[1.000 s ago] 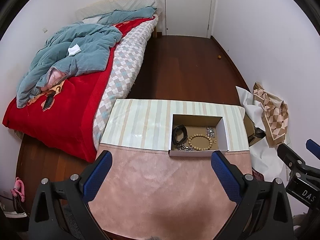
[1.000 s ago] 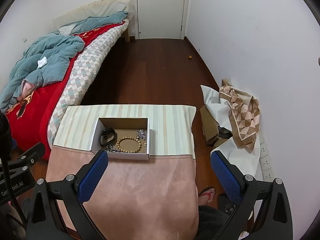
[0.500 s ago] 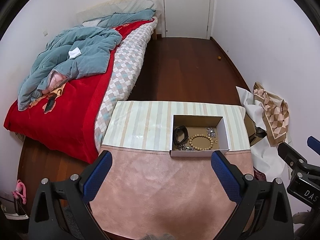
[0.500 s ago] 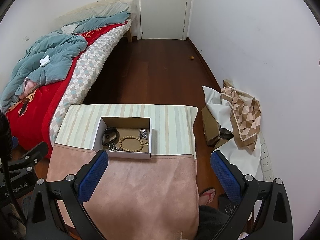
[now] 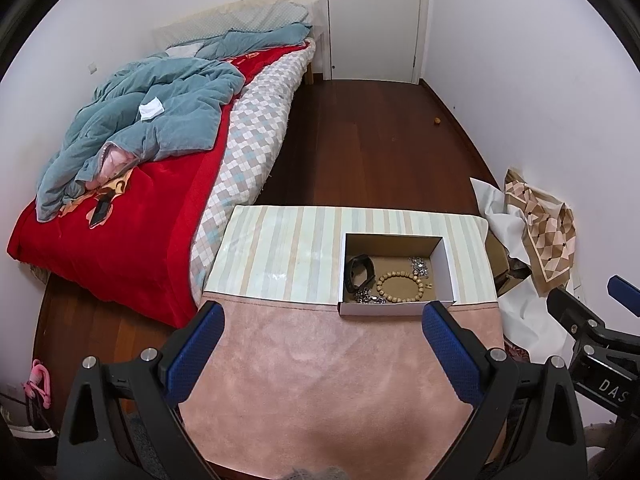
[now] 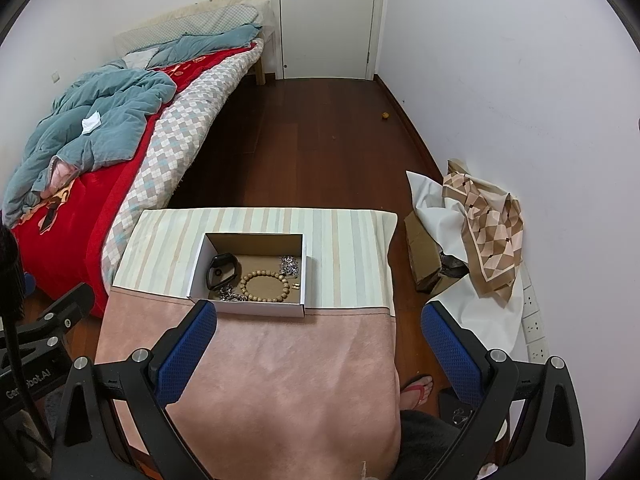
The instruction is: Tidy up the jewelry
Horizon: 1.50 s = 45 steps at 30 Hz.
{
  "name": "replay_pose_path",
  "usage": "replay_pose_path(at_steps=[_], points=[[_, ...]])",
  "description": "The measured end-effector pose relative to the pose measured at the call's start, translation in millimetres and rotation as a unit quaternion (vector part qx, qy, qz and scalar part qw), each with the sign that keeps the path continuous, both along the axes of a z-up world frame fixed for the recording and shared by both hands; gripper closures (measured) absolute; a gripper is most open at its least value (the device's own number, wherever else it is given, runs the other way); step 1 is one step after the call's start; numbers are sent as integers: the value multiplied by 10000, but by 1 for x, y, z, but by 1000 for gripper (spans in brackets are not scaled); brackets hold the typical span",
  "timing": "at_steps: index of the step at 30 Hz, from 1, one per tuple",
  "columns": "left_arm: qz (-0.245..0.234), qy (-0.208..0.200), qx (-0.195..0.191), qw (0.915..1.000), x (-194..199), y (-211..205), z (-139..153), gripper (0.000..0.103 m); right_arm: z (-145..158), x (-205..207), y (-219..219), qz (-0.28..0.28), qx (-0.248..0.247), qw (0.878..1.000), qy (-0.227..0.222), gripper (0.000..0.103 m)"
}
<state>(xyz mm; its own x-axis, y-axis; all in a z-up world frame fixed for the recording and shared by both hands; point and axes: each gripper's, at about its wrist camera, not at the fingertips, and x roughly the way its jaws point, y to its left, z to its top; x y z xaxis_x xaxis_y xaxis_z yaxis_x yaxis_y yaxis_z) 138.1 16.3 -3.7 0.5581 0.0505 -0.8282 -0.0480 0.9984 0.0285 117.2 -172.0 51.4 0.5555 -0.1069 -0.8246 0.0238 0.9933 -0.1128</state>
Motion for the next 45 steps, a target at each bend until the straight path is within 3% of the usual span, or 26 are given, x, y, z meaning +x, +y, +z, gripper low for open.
replay_pose_path(at_steps=[45], points=[[-91, -215, -89, 9997, -11, -1, 15, 2, 14, -5, -5, -8, 11, 10000, -44, 0]])
